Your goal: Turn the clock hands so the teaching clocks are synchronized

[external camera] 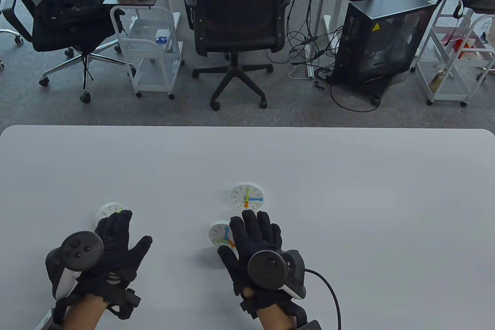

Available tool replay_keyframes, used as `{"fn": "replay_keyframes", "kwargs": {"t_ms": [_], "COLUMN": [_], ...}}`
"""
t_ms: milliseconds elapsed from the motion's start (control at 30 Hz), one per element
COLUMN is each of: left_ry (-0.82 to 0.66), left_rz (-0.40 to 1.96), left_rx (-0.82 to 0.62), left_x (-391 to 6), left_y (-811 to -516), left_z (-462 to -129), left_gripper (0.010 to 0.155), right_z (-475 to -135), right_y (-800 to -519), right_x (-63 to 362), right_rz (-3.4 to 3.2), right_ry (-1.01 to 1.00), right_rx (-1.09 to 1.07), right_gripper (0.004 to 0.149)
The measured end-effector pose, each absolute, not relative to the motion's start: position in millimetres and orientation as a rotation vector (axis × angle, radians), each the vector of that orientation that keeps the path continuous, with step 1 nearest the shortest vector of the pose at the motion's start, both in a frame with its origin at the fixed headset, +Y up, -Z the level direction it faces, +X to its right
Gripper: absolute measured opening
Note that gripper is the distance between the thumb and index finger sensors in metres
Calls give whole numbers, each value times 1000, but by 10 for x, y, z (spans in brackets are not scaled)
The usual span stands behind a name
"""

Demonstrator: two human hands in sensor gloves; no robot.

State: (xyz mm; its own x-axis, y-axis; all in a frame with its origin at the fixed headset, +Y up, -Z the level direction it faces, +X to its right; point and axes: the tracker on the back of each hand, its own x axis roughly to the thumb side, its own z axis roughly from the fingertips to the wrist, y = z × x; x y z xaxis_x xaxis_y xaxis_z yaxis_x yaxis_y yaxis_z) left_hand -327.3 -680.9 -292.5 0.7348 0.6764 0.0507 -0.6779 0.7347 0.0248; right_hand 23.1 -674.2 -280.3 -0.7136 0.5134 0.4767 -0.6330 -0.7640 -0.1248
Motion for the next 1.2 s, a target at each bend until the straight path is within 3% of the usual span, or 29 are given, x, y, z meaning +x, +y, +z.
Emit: {"fn": "replay_keyframes", "kwargs": {"t_ms": [600,1200], "left_ry": [256,406], "left_rz": [765,841], "left_rx": [5,-49], "left_x": [-3859,-4155], "left_y": [-7052,-7395], "left_z": [-3181,-3347], "left_gripper": [86,81], "right_z": [-2816,-2817], "right_y": [-6752,-6751], "right_x": [266,265], "right_rz": [2404,2398], "right_ry": [-359,-342], "right_rx": [542,542], "right_gripper": [73,73]}}
